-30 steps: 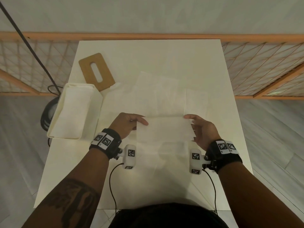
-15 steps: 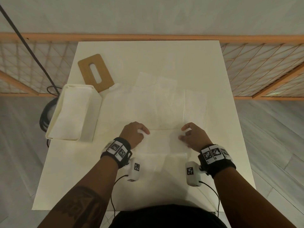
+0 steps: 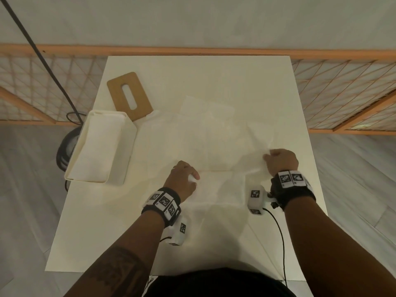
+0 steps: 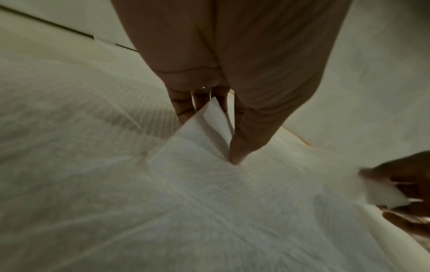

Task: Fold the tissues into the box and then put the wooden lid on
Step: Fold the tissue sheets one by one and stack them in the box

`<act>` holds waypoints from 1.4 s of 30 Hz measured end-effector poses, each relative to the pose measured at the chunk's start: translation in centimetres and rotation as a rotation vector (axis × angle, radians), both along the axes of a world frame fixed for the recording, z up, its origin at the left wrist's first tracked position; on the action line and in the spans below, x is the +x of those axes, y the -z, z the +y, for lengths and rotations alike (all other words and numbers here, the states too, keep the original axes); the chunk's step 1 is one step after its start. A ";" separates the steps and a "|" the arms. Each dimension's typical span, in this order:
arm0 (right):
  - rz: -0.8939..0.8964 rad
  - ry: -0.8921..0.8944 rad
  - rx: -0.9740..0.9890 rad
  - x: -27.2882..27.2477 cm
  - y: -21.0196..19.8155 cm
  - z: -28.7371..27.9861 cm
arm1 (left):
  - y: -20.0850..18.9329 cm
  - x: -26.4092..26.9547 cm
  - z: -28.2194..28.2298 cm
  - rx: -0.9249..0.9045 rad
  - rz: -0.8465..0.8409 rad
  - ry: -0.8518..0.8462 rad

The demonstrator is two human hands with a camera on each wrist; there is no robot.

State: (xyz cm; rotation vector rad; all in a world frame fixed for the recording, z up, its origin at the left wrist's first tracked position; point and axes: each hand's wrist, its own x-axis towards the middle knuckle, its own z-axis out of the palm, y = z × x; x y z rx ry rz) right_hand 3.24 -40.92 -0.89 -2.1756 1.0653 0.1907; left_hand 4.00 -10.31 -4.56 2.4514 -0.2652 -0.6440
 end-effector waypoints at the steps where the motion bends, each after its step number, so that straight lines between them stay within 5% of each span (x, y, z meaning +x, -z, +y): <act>1: -0.125 0.031 0.036 -0.1 -0.5 0.1 | 0.0 0.0 0.0 0.000 0.001 0.004; 6: -0.508 -0.050 0.609 -0.7 -4.9 0.7 | -1.4 0.8 -0.6 -0.061 -0.017 -0.082; 8: -0.488 -0.218 0.786 -0.5 -6.5 0.8 | -3.3 1.6 -1.1 -0.206 -0.024 -0.205; 12: -0.375 -0.393 1.019 0.4 -8.7 1.4 | -7.2 3.5 -1.8 -0.744 0.386 -0.318; 15: -0.294 -0.415 1.078 0.9 -8.8 1.6 | -7.9 4.0 -1.5 -0.854 0.473 -0.308; 19: -0.309 -0.187 1.132 0.7 -7.5 2.7 | -7.4 3.6 -1.2 -0.849 0.332 -0.404; 22: -0.142 0.087 1.152 -0.4 -5.6 3.7 | -6.6 3.0 -0.6 -0.874 0.272 -0.545; 26: 0.062 0.103 1.280 -2.4 -4.6 5.1 | -5.9 2.2 0.5 -0.791 0.243 -0.618; 34: -0.107 -0.061 1.025 -1.8 -3.7 5.6 | -5.3 2.0 1.9 -0.630 0.180 -0.548; 42: -0.247 -0.346 0.762 -1.6 -4.5 3.7 | -5.9 2.3 3.1 -0.729 0.216 -0.407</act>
